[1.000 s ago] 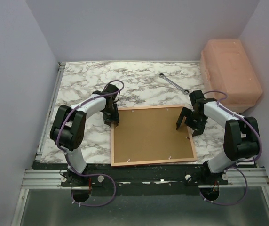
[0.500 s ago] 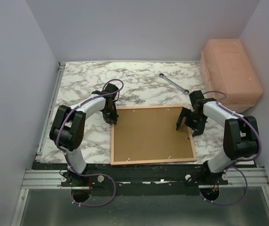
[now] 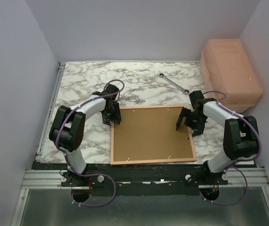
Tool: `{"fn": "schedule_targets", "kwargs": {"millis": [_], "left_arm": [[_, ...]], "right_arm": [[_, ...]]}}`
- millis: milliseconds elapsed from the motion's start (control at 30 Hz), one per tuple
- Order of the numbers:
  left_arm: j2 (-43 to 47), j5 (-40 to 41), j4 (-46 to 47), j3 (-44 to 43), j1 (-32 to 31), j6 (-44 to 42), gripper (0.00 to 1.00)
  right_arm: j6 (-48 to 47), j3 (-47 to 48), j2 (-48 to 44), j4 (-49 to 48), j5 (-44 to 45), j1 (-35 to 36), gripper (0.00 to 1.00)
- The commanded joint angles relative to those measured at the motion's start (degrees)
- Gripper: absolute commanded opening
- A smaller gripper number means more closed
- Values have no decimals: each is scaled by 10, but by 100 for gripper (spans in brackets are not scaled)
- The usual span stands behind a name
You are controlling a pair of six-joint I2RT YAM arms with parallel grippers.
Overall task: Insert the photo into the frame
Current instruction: Install the photo frame at the center of the board.
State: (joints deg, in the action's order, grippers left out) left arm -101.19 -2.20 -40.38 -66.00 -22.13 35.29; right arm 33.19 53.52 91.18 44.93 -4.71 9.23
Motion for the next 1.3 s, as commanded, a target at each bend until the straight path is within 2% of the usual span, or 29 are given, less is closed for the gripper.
{"fn": "schedule_targets", "kwargs": {"millis": [0, 133, 267, 300, 533, 833, 1033, 1267], "left_arm": [[-20, -5, 2, -14, 0, 16, 51], [-29, 6, 4, -9, 0, 26, 35], [-45, 11, -1, -14, 2, 30, 4], [-49, 9, -1, -15, 2, 30, 0], [-36, -14, 27, 4, 2, 25, 0], [28, 12, 24, 17, 0, 19, 0], [14, 66, 10, 17, -20, 16, 0], [7, 30, 22, 16, -27, 0, 0]], "right_arm": [[4, -10, -4, -13, -23, 0, 100], [3, -19, -3, -17, -26, 0, 100], [3, -27, -2, -23, -32, 0, 100], [3, -27, -1, -23, -33, 0, 100], [1, -23, -1, -20, -35, 0, 100], [-1, -13, 1, -21, -53, 0, 100], [0, -22, 1, -26, -56, 0, 100], [5, -27, -7, -23, -39, 0, 100]]}}
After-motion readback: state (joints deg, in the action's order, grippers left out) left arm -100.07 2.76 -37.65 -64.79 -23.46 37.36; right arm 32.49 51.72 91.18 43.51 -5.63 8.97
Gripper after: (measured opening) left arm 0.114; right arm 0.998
